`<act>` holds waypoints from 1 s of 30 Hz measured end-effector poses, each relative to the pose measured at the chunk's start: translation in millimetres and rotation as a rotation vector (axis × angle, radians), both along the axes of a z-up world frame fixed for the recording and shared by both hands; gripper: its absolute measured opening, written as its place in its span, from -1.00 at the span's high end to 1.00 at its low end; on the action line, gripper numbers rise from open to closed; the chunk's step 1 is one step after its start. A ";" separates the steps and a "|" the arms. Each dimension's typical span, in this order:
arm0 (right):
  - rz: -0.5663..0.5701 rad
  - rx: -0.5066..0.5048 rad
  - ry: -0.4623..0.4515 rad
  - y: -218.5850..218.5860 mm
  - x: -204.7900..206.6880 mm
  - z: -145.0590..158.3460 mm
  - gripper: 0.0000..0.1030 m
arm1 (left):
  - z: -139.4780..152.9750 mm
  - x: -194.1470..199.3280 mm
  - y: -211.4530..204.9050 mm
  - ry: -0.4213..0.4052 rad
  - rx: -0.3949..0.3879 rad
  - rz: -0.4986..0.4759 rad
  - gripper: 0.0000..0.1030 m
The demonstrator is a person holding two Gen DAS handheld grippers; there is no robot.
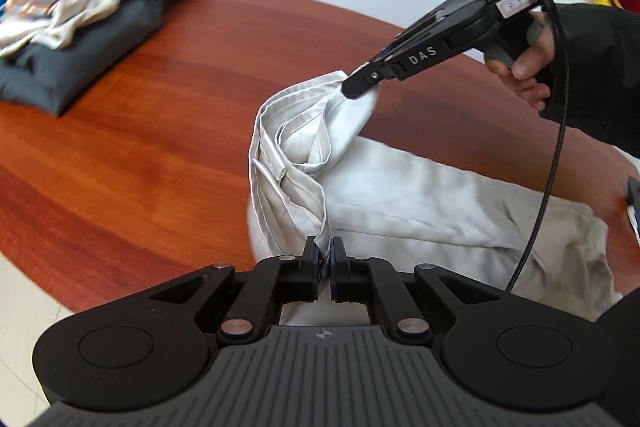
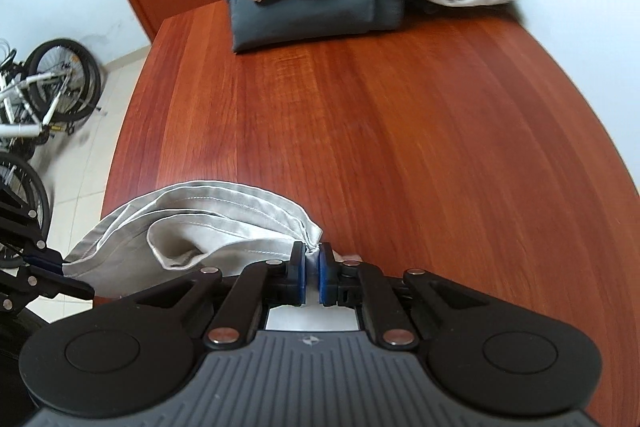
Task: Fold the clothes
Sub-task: 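Pinch the hem with both grippers and fold it toward the collar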
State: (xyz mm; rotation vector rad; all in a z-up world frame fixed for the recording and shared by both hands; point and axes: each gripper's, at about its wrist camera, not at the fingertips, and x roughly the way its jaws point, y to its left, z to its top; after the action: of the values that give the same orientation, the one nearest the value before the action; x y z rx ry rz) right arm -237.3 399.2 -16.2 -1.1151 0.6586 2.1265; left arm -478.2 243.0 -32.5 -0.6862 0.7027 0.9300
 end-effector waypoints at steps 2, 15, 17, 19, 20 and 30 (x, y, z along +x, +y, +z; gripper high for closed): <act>-0.013 0.010 0.003 -12.5 18.0 3.3 0.87 | 3.2 18.4 -11.1 0.007 0.008 -0.042 0.90; -0.100 0.025 -0.016 -92.5 125.3 0.9 0.87 | 0.5 125.2 -71.8 0.037 0.002 -0.342 0.89; -0.119 0.020 -0.024 -104.3 139.2 -4.9 0.87 | -3.9 138.1 -78.9 0.041 -0.008 -0.379 0.89; -0.141 0.017 -0.032 -115.6 152.6 -12.4 0.87 | -9.6 146.6 -81.7 0.047 -0.020 -0.401 0.89; -0.155 0.018 -0.036 -121.9 159.9 -17.0 0.87 | -14.5 152.1 -83.8 0.052 -0.027 -0.414 0.89; -0.249 0.046 -0.077 -151.8 180.8 -52.6 0.59 | -47.7 188.8 -111.2 0.114 -0.057 -0.571 0.74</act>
State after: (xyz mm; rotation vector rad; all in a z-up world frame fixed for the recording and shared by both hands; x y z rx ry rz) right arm -56.6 247.3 -68.8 -1.0272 0.6719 1.8693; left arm -289.4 131.8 -80.3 -0.4450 0.9648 0.4254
